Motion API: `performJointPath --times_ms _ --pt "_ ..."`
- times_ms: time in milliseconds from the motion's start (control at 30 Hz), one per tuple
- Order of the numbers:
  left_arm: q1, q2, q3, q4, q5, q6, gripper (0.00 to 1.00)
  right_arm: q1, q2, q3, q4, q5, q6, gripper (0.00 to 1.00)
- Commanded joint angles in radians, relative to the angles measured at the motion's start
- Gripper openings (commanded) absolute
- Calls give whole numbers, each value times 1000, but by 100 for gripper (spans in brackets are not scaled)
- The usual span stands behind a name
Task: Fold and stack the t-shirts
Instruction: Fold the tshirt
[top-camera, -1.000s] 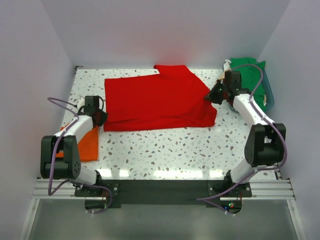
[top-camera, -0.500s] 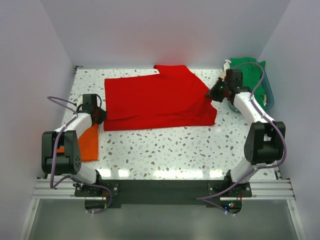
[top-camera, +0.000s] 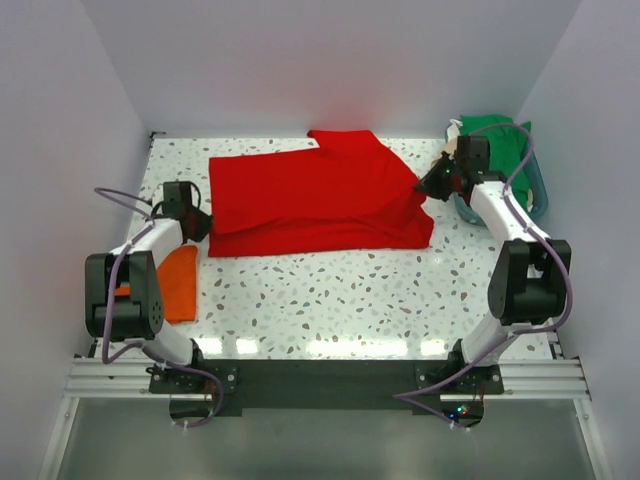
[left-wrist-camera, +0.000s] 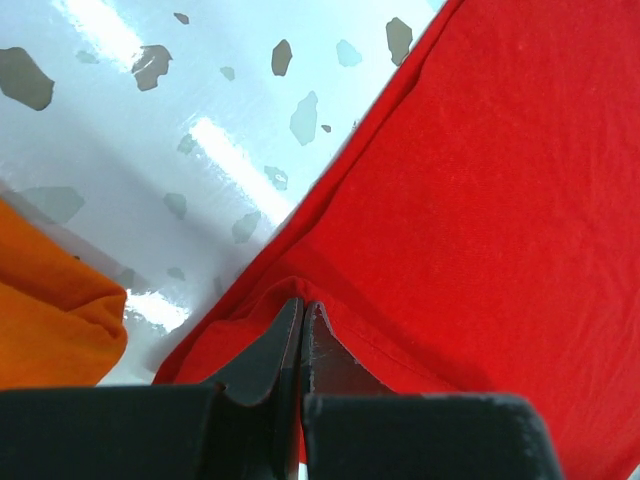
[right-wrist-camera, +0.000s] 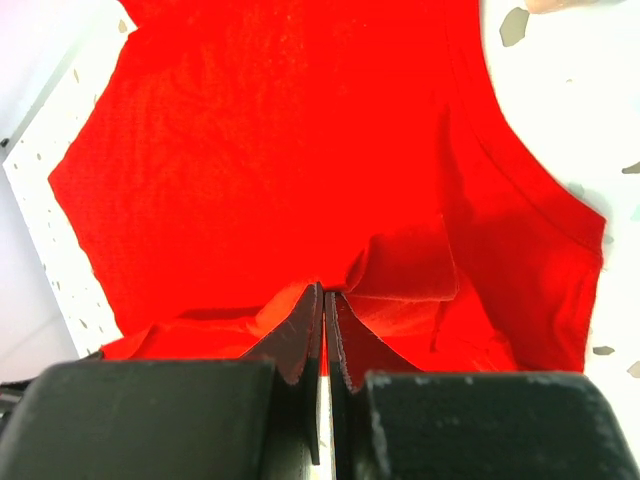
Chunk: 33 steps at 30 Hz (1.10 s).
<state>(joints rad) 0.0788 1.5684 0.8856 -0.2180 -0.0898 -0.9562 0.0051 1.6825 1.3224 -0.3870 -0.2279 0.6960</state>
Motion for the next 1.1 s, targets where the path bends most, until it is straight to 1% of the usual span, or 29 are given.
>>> performJointPath --times_ms 0,133,300,400,433,500,533,633,667,700,767,800,833,900,933,967,1000,1067 --pt "10 28 53 49 15 24 0 -2 17 49 42 -19 7 0" --pt "13 48 62 55 18 20 0 -2 55 70 46 -27 4 0" --pt "29 74 75 71 24 19 0 -4 143 162 36 -50 -9 0" --pt "38 102 90 85 50 37 7 -4 226 247 10 -83 -32 0" --pt "39 107 92 92 59 42 19 -4 241 270 7 -91 -38 3" --pt "42 104 78 115 71 45 28 -2 285 326 -1 -103 -53 5" --pt "44 94 69 127 78 45 40 -2 298 342 -3 -111 -55 8" --pt "45 59 38 166 84 45 64 -1 350 431 -62 -111 -81 16" --pt "45 33 23 173 110 47 66 1 355 460 -79 -103 -95 26" --pt "47 19 12 184 122 50 68 3 358 465 -93 -88 -98 29" --pt "45 -34 -16 178 122 50 69 6 327 433 -84 -65 -99 43" --pt "47 -57 -29 172 111 45 69 12 315 423 -81 -36 -111 54" --pt "45 -77 -46 166 107 42 69 15 300 420 -90 -22 -121 56" --pt "45 -137 -89 146 91 31 69 24 286 420 -127 36 -145 56" --pt "44 -155 -103 144 93 28 67 36 276 413 -157 59 -150 56" --pt "42 -184 -129 143 91 30 66 41 235 358 -161 76 -151 55" --pt "39 -198 -143 144 93 27 65 42 211 306 -98 78 -135 55" --pt "24 -226 -175 157 91 28 63 53 148 169 -38 81 -109 54"
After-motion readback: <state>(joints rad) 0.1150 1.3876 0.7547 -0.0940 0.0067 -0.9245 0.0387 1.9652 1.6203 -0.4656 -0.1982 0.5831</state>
